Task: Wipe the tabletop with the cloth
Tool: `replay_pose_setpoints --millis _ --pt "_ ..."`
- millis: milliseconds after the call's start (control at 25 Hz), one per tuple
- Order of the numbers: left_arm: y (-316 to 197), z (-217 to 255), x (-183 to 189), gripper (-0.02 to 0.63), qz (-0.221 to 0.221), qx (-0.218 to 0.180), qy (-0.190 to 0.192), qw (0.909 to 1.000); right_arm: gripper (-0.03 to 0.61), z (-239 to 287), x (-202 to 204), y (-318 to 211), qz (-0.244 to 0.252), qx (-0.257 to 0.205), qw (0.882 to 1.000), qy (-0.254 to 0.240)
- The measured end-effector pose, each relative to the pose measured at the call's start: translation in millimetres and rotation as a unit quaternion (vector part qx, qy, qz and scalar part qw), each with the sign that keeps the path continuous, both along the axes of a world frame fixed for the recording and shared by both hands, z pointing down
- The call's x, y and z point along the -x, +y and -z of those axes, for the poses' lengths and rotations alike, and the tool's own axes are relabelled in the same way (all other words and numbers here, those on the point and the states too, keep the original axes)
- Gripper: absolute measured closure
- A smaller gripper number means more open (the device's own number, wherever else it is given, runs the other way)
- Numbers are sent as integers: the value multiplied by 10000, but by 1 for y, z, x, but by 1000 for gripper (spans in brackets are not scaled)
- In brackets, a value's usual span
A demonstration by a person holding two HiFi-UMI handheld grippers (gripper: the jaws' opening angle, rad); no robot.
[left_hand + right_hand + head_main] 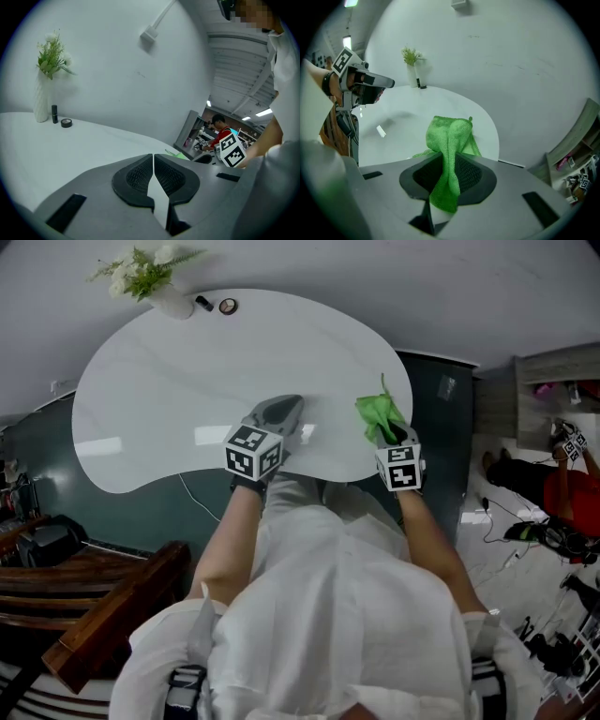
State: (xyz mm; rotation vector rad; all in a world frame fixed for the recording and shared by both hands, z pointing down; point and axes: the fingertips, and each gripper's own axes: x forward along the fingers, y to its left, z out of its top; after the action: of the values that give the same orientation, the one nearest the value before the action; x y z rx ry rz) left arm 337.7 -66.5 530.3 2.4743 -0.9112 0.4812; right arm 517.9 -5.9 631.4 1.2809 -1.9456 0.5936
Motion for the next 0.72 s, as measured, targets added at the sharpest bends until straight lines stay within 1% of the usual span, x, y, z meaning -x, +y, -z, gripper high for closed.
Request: replay_pose_setpoints --millis 240,480,600,720 --pt "1 16 8 592 264 -183 -38 9995 509 -2 -33 10 -201 181 9995 130" --pt "-2 38 34 592 619 -413 -111 9972 509 0 -53 17 -264 354 9987 245" --pt "-2 50 48 592 803 -557 -106 9952 509 10 -62 13 -350 226 9989 209" --pt "-3 64 58 592 959 -709 -76 9928 509 32 -61 3 -404 -60 9991 -64"
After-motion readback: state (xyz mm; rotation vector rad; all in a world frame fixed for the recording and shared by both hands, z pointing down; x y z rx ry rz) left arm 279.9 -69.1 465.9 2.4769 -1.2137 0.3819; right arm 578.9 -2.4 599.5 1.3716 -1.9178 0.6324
